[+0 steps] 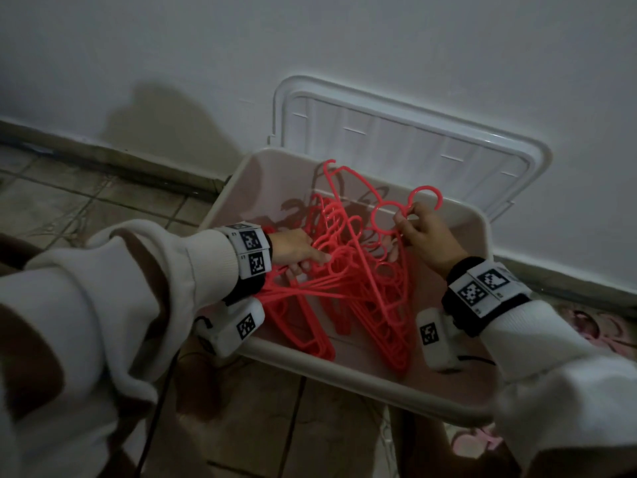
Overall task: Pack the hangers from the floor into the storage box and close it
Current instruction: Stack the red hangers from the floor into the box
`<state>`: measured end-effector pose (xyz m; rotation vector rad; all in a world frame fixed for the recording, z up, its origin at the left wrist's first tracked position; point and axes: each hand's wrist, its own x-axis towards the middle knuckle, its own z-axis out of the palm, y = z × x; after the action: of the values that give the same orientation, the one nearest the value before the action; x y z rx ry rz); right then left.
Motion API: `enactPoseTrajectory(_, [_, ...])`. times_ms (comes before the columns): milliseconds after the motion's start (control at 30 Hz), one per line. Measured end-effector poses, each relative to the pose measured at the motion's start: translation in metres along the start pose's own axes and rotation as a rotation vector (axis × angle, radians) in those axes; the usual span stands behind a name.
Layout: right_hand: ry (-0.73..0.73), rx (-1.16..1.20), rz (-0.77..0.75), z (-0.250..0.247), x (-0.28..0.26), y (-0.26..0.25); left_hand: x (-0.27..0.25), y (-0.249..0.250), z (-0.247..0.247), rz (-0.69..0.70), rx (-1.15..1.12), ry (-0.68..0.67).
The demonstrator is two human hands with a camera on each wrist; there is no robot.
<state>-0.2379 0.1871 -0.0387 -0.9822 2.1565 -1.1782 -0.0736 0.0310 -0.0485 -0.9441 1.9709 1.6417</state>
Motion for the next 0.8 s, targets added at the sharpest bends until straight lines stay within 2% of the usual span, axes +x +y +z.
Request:
enactPoseTrajectory(167, [-0.014,0.091,0.011,0.004,0.002,-0.002,-0.003,0.001,-0.004,0.005,-0.036,0.084])
enactPoseTrajectory(333, [-0.077,0.183,-0.008,0.008,-0.005,-0.016,-0.006,0.004,-0.007,0.059,0.09,0.212])
enactPoseTrajectory(500, [0.023,0.275,0.011,0.008,-0.004,-0.019,-0.001,0.0,-0.007,0.071,0.126,0.18])
enactPoseTrajectory(667, [0.129,0.257,0.059,0.004,-0.004,-0.018,0.0,-0.002,-0.007,0.042,0.113,0.065])
enactPoseTrajectory(800, [0.195,0.387,0.066,0.0,-0.006,-0.021,0.002,-0.004,-0.009,0.03,0.123,0.097])
